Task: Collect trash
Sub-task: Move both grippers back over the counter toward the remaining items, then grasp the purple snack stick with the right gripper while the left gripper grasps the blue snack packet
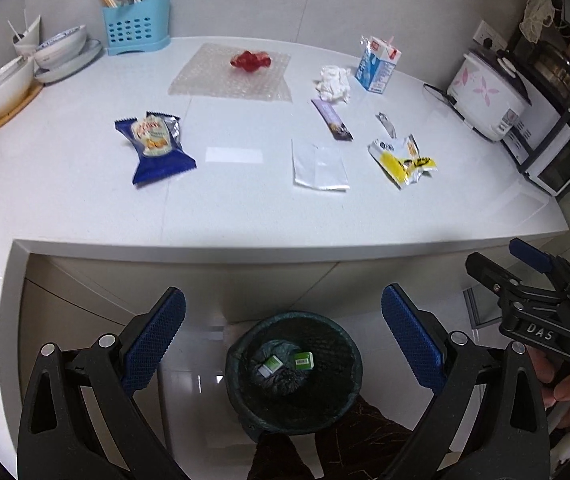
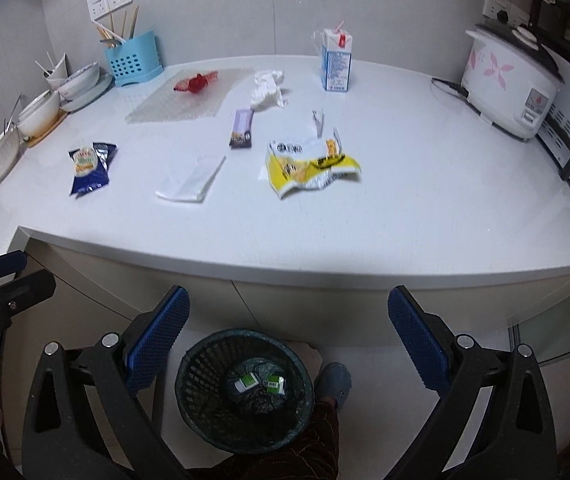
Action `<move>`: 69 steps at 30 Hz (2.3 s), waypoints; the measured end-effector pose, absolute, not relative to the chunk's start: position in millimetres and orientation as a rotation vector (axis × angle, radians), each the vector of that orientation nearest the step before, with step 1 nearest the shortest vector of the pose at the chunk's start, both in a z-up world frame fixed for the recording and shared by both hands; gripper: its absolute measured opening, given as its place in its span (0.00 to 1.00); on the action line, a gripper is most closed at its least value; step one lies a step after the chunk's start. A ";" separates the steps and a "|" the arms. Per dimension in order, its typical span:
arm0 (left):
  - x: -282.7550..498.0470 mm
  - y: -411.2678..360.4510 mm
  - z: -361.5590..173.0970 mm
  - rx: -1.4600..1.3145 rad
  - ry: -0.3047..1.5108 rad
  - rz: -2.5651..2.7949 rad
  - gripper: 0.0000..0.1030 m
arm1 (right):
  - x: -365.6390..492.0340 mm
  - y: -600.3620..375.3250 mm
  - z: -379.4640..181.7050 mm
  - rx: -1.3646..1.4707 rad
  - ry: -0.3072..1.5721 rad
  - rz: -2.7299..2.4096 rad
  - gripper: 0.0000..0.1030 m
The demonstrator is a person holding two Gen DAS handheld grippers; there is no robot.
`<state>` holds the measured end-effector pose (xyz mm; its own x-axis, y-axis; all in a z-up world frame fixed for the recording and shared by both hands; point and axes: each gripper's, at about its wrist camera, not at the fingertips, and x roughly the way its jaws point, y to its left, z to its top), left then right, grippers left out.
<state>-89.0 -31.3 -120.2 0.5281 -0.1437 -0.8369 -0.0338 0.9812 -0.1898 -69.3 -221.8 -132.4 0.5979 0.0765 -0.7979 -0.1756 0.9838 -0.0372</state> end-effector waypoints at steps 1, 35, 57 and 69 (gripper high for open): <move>-87.3 -29.1 -115.8 -0.193 1.008 -0.062 0.93 | -67.2 -220.6 -128.0 -0.115 0.914 0.149 0.93; 27.8 67.8 -126.2 -0.287 1.110 0.182 0.94 | 75.1 -161.0 -114.6 -0.148 1.005 0.227 0.88; 92.7 97.3 -180.2 -0.348 1.248 0.296 0.87 | 191.3 -122.3 -176.9 -0.165 1.211 0.226 0.57; 107.2 77.0 -180.2 -0.325 1.280 0.254 0.35 | 194.6 -105.2 -190.6 -0.179 1.270 0.202 0.17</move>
<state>107.2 77.0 -180.2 0.2696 0.0055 -0.9630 -0.3629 0.9268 -0.0963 194.6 -105.2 -190.6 0.2831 0.0511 -0.9577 -0.2486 0.9684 -0.0219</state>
